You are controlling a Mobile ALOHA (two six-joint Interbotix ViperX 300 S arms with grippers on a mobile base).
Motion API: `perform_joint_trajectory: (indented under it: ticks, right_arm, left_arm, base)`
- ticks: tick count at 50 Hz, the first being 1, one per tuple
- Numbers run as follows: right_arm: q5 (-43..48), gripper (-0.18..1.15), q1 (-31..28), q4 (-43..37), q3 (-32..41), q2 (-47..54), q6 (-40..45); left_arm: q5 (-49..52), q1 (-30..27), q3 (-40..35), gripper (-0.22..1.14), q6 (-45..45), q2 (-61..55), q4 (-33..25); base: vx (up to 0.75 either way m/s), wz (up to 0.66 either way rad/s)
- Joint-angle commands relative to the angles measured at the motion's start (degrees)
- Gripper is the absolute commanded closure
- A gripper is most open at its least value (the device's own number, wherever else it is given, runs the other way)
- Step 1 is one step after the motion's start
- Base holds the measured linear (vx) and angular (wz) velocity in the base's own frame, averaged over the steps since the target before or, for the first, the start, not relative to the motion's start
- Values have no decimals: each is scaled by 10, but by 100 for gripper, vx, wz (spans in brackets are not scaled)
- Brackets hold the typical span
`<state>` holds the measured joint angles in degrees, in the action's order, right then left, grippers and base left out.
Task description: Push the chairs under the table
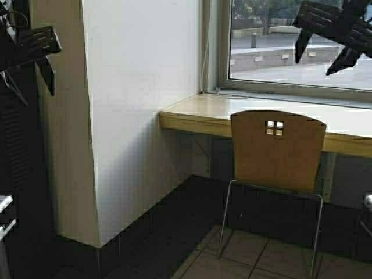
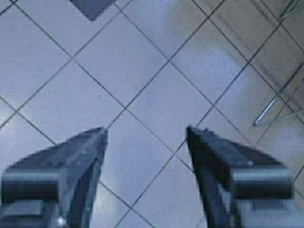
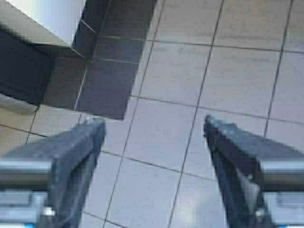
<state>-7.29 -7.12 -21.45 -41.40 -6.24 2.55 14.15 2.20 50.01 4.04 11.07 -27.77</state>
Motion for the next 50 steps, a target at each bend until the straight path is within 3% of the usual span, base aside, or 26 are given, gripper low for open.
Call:
perform_joint_trajectory:
  ticks: [1, 50]
  right_arm:
    - [0, 2, 1, 0, 11, 3, 1]
    - [-9, 2, 1, -1, 10, 4, 1]
  left_arm:
    - [-2, 3, -11, 5, 2, 4, -2]
    - [5, 3, -15, 5, 1, 21, -3]
  base:
    - [-29, -9]
    - [-19, -17]
